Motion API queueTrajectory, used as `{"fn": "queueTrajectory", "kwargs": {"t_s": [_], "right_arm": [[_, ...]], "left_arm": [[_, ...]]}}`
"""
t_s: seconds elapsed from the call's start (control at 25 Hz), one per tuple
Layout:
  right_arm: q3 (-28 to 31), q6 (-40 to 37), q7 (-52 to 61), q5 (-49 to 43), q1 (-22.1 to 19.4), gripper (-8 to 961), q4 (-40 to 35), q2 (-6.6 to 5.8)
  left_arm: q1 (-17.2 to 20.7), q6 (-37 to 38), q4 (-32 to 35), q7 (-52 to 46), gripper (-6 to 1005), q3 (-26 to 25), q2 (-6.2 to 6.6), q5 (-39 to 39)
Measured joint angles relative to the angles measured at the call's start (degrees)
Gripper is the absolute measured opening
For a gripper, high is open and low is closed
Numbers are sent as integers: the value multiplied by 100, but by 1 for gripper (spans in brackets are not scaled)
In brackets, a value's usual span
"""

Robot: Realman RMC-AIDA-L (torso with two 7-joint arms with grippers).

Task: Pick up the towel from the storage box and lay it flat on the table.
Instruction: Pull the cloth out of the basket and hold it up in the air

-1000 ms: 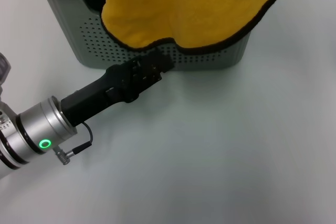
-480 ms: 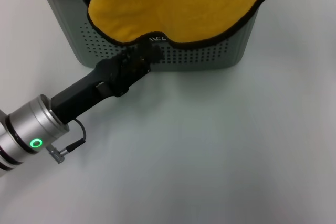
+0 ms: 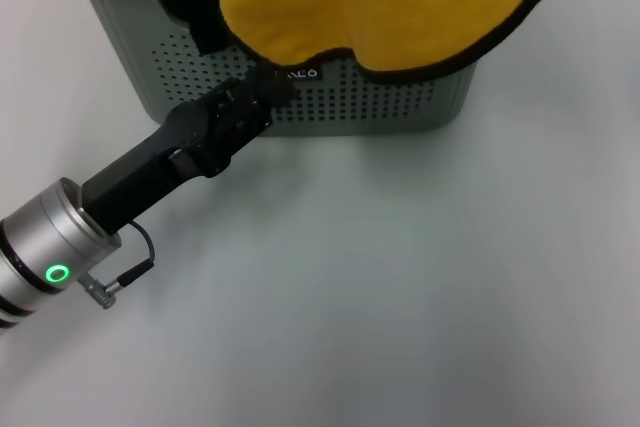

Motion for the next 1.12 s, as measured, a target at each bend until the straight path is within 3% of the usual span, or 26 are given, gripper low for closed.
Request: {"fn": "queueTrajectory", "kwargs": {"t_s": [1.12], "right_arm": [[14,-44,-83,112,71,11,151,38]], "left_arm": [[67,4,-237,350,460,37,0,-278]]}}
